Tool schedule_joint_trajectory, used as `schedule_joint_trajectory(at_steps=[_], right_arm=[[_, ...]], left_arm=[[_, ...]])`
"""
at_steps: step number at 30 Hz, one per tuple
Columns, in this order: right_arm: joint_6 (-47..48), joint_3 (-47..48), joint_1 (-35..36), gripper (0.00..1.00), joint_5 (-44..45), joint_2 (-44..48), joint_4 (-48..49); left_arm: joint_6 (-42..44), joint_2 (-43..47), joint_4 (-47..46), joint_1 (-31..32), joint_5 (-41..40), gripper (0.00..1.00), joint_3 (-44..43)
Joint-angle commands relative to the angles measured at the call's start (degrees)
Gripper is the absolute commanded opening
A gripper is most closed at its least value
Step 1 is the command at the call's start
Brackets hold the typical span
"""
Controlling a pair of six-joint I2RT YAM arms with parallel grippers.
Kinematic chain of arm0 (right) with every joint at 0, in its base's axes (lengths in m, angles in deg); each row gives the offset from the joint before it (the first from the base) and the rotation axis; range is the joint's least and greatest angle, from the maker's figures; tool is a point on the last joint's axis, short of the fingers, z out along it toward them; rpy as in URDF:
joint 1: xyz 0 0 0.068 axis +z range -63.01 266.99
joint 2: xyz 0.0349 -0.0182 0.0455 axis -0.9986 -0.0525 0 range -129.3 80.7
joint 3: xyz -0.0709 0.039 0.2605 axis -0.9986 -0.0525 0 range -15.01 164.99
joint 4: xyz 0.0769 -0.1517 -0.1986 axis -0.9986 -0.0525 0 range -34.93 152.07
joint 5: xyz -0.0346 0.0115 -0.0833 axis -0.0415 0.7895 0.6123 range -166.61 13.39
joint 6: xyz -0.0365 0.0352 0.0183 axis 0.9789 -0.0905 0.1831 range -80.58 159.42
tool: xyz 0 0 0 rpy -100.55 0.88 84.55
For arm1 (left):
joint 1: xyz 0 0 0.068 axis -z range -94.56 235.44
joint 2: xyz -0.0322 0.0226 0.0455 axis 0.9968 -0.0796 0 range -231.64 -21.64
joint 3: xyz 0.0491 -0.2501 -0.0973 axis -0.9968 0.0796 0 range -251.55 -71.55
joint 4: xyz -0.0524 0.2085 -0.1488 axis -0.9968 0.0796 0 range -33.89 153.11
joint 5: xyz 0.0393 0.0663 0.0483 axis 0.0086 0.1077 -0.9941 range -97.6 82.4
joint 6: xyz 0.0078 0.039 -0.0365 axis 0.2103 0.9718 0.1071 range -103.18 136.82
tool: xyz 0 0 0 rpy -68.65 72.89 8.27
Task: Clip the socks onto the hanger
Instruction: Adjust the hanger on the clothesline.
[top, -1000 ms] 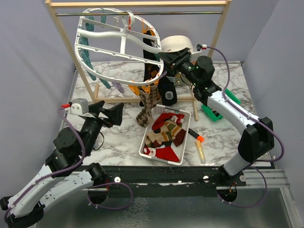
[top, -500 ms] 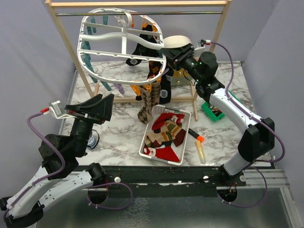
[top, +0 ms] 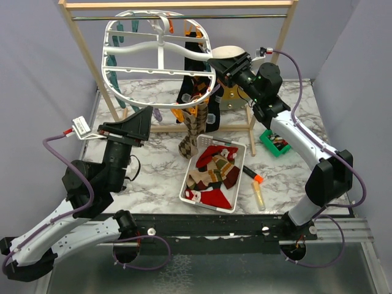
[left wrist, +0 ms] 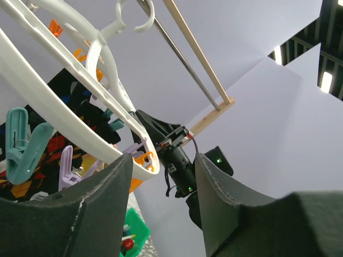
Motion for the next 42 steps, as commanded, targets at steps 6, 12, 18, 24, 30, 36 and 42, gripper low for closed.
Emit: schedule_joint_trajectory(at_steps=[6,12,18,24,30,36,42], right_arm=[[2.2,3.2,-0.4,0.36,-1.5,-0.6,-1.1],[2.8,3.7,-0.7,0.36,-1.4,-0.7,-1.6],[2.9,3.5,-0.8,0.36,-1.6,-0.5,-1.6],[3.3,3.5,-0.9,0.36,-1.7,-0.2,-2.0],[3.5,3.4,-0.9,0.36,-2.3,0.1,-2.1],[3.6,2.8,-0.9,0.38,-3.4,0.9,-1.8],[4.4,1.9,-0.9,0.40,-3.6,2.4,-1.8]], left_arm=[[-9.6,-1.5,2.4,0.2,-4.9,0.51,-2.2],[-17.3,0.4,7.4,0.2,-7.4,0.61,0.4],[-15.1,-2.0,6.5,0.2,-10.9,0.60,-0.6],[-12.8,-5.0,4.5,0.2,-12.8,0.60,-1.2],[-10.2,-5.9,0.0,0.1,-14.4,0.59,-1.1],[-7.1,-7.7,-4.1,-0.2,-15.2,0.50,-1.0],[-7.4,-10.2,-5.1,-2.6,-13.1,0.45,-1.9]])
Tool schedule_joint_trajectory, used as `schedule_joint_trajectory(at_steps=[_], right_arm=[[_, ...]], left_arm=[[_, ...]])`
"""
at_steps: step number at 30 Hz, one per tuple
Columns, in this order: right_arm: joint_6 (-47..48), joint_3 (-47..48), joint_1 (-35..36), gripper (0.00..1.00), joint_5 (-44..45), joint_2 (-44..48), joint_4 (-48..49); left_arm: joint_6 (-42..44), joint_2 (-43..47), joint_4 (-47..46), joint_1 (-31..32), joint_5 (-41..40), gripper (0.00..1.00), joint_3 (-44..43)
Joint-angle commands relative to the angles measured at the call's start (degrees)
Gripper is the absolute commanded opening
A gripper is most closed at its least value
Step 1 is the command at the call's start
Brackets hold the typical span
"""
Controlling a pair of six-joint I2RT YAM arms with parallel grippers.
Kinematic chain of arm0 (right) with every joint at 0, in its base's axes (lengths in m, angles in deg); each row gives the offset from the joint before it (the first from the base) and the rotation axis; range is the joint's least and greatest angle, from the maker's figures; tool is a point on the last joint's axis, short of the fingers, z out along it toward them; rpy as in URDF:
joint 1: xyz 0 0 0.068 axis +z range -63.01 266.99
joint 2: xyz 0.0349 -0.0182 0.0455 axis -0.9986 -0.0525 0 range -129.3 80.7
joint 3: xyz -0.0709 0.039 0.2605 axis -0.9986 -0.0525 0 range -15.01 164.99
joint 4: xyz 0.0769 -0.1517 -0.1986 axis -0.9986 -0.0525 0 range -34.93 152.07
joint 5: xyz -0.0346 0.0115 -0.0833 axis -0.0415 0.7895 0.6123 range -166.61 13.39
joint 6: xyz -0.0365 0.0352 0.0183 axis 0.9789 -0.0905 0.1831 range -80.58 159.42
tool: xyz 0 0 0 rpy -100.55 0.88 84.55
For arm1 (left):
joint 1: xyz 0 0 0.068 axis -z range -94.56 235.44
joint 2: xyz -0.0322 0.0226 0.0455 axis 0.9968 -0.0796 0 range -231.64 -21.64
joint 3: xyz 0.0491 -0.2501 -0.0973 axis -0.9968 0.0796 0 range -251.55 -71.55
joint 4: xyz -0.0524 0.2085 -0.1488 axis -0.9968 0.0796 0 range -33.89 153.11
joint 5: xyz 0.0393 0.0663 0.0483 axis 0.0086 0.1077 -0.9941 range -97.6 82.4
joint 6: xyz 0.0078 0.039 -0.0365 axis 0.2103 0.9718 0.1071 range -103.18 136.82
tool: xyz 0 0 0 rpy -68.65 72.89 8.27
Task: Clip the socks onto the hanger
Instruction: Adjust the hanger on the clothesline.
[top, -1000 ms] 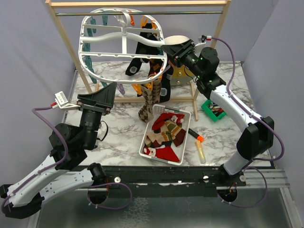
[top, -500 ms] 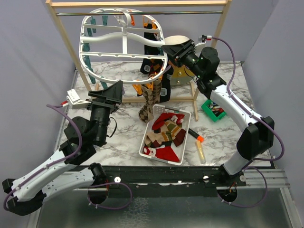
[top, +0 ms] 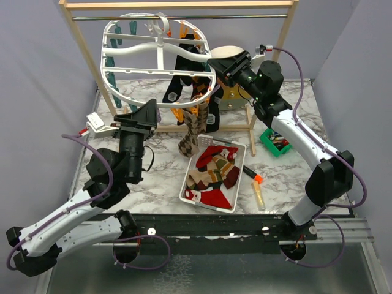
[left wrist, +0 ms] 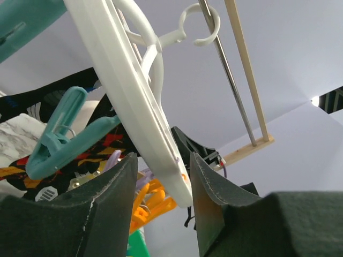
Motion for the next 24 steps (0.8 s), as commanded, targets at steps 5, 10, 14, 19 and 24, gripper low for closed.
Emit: schedule_joint_trajectory(at_steps=[5,10,14,19,24], right_arm=[[1.8,0.1,-0.5,0.41,-2.2,2.8,0.5],[2.7,-1.5,-0.6,0.53,-2.2,5.0,-1.4],[3.1,-4.9,-1.0,0.63,-1.1,9.0,-2.7],[4.7,-7.7,-1.5,0.71,0.9,14.6,-7.0],[7.9,-10.3,-1.8,0.73,3.5,20.7,-12.3]], left_arm=[[-4.7,-3.5,0.5,-8.4,6.9,0.43,-2.0],[-9.1,-5.5,0.8,-14.0,14.1,0.39,-2.1],[-9.9,-6.3,-0.1,-15.6,17.6,0.36,-1.8],[-9.0,-6.8,-1.6,-15.9,20.3,0.35,-1.8],[-7.6,-6.9,-3.0,-15.9,21.8,0.35,-1.6]])
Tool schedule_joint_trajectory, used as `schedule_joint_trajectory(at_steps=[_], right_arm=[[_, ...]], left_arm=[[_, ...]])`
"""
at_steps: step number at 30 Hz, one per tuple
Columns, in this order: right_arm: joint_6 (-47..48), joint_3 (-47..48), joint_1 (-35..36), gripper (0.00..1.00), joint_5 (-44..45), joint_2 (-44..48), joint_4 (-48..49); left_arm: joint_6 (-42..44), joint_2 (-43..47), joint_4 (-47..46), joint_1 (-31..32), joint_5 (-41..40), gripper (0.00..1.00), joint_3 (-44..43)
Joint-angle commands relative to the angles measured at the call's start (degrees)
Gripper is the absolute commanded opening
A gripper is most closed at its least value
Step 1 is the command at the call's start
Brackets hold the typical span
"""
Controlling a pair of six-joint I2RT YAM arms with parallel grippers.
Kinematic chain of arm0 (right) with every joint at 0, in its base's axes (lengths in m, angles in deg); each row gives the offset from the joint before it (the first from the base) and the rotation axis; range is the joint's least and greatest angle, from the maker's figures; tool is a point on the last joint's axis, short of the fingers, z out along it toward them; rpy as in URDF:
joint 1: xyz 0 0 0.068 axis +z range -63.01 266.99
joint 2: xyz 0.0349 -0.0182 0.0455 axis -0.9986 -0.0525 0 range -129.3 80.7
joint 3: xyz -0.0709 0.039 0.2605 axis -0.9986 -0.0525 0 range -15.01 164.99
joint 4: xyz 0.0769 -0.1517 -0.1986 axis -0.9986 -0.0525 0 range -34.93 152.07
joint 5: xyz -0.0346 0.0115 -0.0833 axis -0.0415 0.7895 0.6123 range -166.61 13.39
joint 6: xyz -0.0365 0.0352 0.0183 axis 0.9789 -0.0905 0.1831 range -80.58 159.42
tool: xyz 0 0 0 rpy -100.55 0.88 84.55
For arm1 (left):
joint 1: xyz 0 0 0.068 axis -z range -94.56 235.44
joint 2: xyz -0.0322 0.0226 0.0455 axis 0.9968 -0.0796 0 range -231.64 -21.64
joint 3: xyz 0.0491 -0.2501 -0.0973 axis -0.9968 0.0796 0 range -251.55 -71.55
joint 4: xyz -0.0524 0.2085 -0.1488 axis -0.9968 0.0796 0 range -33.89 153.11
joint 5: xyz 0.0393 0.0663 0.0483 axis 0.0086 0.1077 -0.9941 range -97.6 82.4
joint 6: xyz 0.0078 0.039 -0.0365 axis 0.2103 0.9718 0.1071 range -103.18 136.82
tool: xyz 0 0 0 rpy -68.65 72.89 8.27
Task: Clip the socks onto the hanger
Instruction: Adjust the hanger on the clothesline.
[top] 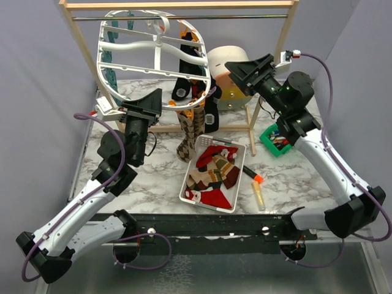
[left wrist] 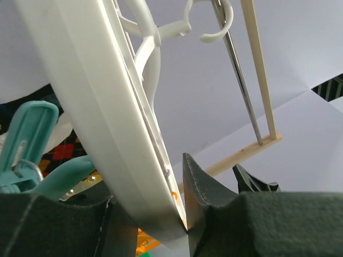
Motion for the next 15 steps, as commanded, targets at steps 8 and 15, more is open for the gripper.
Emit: schedule_joint_trajectory(at_steps=[8,15], right_arm=[[6.4,-4.8,-0.4,0.72,-1.9,12.1,-8.0],[-0.2,-5.7,0.8,0.70,-10.4,9.7,-3.2]], left_arm=[[2.0,-2.0,-4.8,-0.5,4.8,0.35,-0.3],[1.6,-5.0,-6.2,-0.5,6.1,0.35,-1.5]])
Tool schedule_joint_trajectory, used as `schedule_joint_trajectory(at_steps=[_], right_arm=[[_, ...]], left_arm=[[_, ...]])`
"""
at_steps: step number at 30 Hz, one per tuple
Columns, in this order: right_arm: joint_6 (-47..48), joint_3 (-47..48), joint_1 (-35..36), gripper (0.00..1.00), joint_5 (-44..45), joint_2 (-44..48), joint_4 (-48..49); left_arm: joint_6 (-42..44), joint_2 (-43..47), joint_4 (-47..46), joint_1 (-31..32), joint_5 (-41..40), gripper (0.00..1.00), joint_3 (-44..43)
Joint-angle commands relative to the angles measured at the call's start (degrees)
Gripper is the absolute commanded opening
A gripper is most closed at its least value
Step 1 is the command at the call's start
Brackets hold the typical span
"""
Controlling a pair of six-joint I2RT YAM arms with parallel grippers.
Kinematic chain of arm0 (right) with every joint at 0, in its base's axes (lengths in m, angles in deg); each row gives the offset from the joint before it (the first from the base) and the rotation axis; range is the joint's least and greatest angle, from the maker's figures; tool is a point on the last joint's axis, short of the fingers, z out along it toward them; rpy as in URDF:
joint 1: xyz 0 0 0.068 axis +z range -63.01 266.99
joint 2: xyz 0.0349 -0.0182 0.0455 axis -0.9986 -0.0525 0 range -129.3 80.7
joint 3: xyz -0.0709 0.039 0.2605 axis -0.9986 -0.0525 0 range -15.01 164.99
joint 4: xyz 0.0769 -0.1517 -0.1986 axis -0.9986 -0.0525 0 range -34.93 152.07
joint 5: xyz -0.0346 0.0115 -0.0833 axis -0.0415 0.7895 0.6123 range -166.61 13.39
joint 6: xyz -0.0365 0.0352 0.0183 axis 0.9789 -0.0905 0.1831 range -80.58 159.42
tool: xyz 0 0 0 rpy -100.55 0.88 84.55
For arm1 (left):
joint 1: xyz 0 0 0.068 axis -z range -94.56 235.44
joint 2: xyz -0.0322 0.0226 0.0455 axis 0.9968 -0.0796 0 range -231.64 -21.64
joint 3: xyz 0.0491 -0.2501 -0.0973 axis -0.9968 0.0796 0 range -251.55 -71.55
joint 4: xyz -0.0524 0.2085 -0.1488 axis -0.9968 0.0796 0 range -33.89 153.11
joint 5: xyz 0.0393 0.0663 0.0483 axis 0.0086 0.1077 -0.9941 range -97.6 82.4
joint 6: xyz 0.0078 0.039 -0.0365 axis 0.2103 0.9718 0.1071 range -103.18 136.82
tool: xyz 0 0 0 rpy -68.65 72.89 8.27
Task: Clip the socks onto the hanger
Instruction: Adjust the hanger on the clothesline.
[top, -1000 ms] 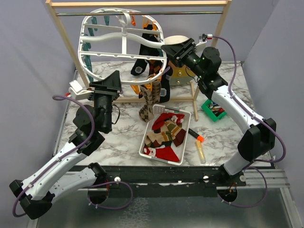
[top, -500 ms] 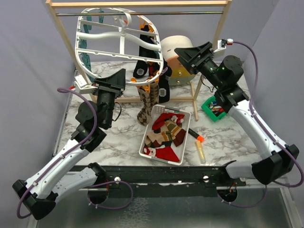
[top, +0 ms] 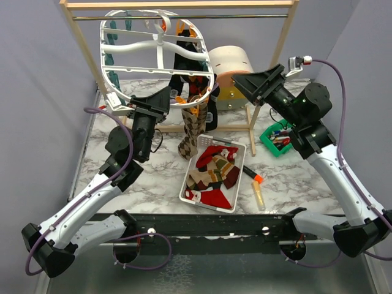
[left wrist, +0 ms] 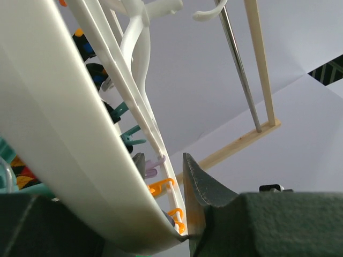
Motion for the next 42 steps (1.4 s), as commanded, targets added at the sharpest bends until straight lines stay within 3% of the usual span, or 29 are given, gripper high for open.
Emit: schedule_joint_trajectory(at_steps=[1,22,35,42], right_arm=[[-3.9,-1.0,1.4,0.69,-7.2,-2.8,2.1],[-12.1,2.5,10.6,0.63,-10.9,-12.5,5.8],[-11.9,-2.6,12.4,0.66,-5.4,-5.4,3.8],[-12.2,-2.0,15.5,0.66,-4.9,-7.8,4.0]], left_arm=[[0.3,-1.9,-1.9,-0.2,2.5,0.35,-1.7],[1.1,-6.2,-4.6,-0.2,3.5,0.35,-3.7],[2.8,-5.4,-4.8,-0.2,2.1,0.35,-3.3],[2.7,-4.9,-4.9,-0.2,2.2,0.35,-2.8]])
